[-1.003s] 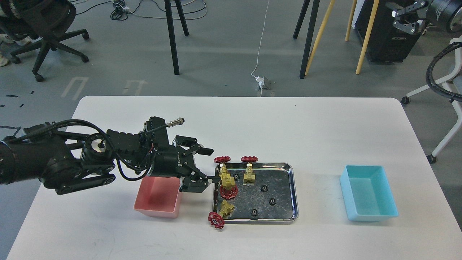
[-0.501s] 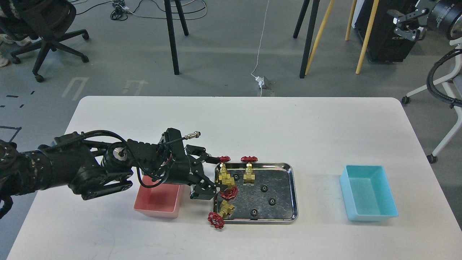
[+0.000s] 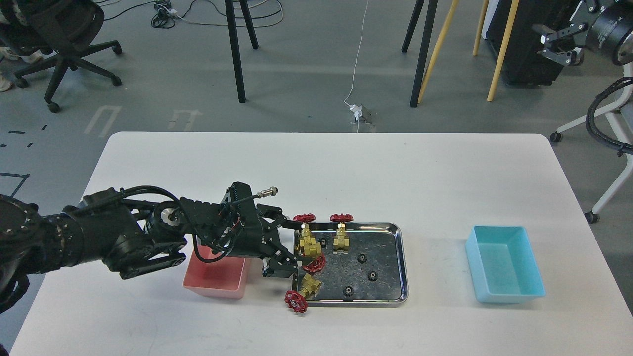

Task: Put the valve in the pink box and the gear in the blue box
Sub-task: 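Close the left gripper around the brass valve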

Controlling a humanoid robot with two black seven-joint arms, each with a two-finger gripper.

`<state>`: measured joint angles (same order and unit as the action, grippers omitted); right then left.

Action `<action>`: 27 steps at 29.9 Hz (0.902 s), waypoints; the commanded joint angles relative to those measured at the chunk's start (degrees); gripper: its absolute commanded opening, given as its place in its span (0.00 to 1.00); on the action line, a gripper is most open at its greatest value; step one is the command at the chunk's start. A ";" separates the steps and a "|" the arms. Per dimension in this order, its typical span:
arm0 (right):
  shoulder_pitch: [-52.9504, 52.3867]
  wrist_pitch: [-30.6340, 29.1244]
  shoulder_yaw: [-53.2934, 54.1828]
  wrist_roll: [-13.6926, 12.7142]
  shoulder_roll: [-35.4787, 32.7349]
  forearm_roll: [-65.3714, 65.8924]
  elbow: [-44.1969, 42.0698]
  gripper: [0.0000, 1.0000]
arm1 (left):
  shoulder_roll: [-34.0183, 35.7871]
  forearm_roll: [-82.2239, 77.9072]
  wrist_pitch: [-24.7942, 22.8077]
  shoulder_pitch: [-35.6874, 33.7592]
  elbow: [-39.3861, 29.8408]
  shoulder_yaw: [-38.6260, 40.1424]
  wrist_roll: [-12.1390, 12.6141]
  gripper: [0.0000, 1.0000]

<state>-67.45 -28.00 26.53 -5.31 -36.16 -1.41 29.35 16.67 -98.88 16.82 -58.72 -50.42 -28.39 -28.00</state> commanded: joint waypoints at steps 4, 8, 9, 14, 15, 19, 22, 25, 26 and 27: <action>0.39 0.00 0.01 0.04 0.04 0.00 0.00 0.99 | -0.68 0.09 -0.03 0.45 0.06 0.09 0.00 0.78; 0.65 0.00 0.01 0.04 0.04 0.00 -0.09 0.99 | -0.68 0.18 -0.03 0.54 0.06 0.18 0.00 0.74; 0.91 0.00 0.01 0.04 0.04 0.00 0.00 0.99 | -0.68 0.18 -0.12 0.54 0.06 0.18 0.00 0.73; 1.44 0.00 0.01 0.04 -0.05 0.00 -0.09 0.99 | -0.68 0.27 -0.12 0.54 0.06 0.18 0.00 0.61; 1.61 0.00 0.01 0.04 -0.05 0.00 -0.09 0.99 | -0.68 0.27 -0.12 0.54 0.06 0.18 0.00 0.59; 1.62 0.00 0.01 0.04 0.04 0.00 -0.17 0.99 | -0.68 0.36 -0.12 0.71 -0.03 0.27 0.00 0.52; 1.70 0.00 -0.08 0.04 -0.05 0.00 -0.35 0.99 | -0.68 0.36 -0.12 0.80 -0.12 0.27 0.00 0.46; 2.05 0.00 -0.08 0.13 -0.05 0.09 -0.35 0.99 | -0.59 0.36 -0.03 0.89 -0.12 0.18 0.00 0.39; 2.23 0.00 -0.08 0.13 -0.05 0.00 -0.35 0.99 | -0.59 0.27 0.14 0.89 -0.12 0.18 0.00 0.35; 2.23 0.00 -0.08 0.13 -0.05 0.09 -0.35 0.99 | -0.50 0.27 0.14 0.89 -0.29 0.18 0.00 0.32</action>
<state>-65.45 -28.00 26.50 -5.24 -36.21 -1.40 28.99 16.03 -98.52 16.71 -57.87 -50.53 -28.14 -28.00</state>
